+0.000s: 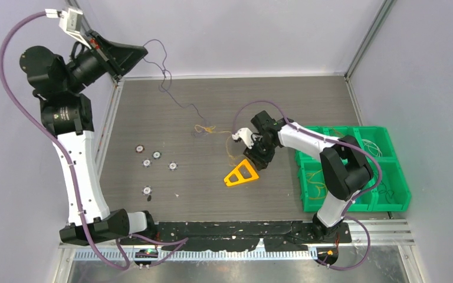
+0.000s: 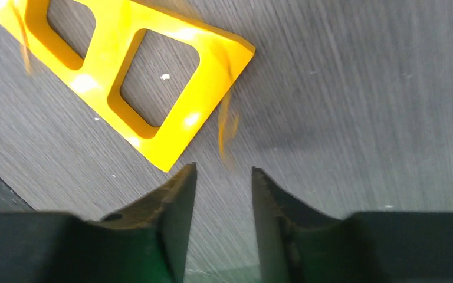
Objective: Untangle the cables
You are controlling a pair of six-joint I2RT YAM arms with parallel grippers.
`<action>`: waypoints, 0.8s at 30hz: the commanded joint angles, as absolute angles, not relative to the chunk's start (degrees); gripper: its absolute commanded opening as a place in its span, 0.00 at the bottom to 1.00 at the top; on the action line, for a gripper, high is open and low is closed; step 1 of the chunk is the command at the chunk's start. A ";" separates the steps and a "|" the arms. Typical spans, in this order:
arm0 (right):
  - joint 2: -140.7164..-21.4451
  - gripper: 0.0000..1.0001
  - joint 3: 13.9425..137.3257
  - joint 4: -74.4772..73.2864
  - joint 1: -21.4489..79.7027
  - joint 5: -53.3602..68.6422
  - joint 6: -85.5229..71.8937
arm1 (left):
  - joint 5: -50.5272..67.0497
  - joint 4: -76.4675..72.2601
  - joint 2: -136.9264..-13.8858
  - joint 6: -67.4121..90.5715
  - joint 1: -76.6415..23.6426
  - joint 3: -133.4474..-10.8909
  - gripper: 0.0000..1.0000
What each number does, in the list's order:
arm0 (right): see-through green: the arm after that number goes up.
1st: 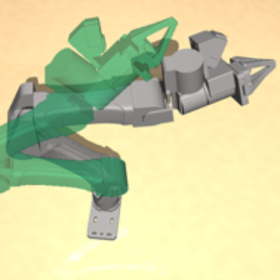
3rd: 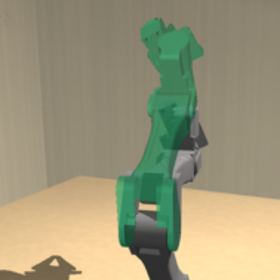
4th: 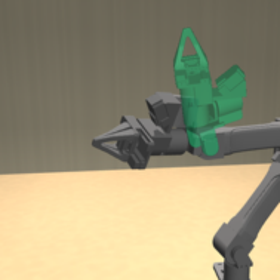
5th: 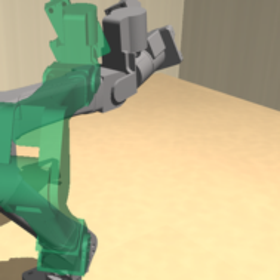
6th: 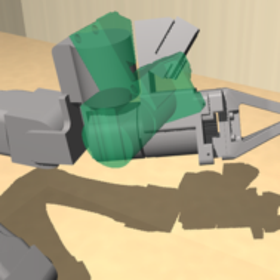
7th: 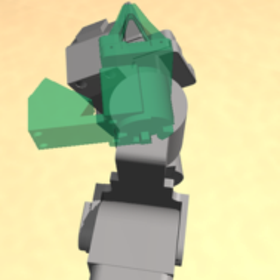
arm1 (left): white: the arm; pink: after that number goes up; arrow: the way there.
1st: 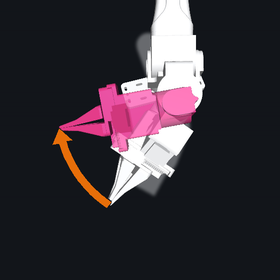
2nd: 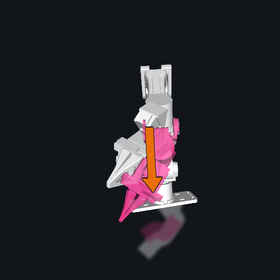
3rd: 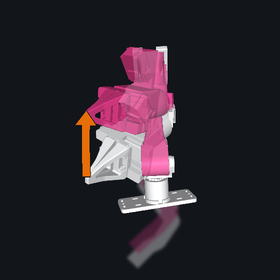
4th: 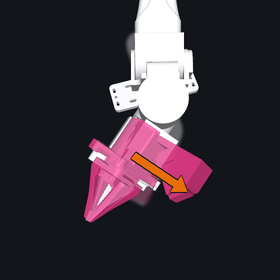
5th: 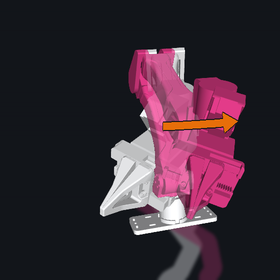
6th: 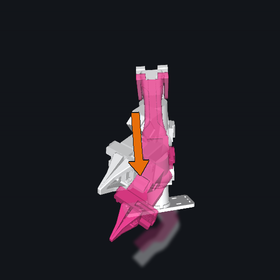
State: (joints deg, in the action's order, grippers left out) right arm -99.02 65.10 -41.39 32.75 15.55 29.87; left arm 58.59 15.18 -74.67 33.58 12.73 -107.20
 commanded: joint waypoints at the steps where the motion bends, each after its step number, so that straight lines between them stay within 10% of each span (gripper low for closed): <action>1: -95.14 0.66 72.55 -41.40 32.61 20.29 29.09 | 63.03 -1.62 -72.23 48.26 11.24 -97.25 0.00; 7: -89.53 0.99 83.05 -34.83 32.94 31.06 21.89 | 62.22 -5.24 -69.86 50.19 9.34 -91.22 0.00; 24: -99.36 0.95 87.74 7.89 46.32 28.09 -6.49 | 62.29 -16.81 -68.71 60.69 7.95 -87.26 0.00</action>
State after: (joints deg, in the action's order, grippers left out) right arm -96.84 84.55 -5.10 45.30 31.77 0.93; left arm 61.23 -9.26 -70.43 56.31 9.19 -88.68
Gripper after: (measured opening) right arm 0.955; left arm 0.007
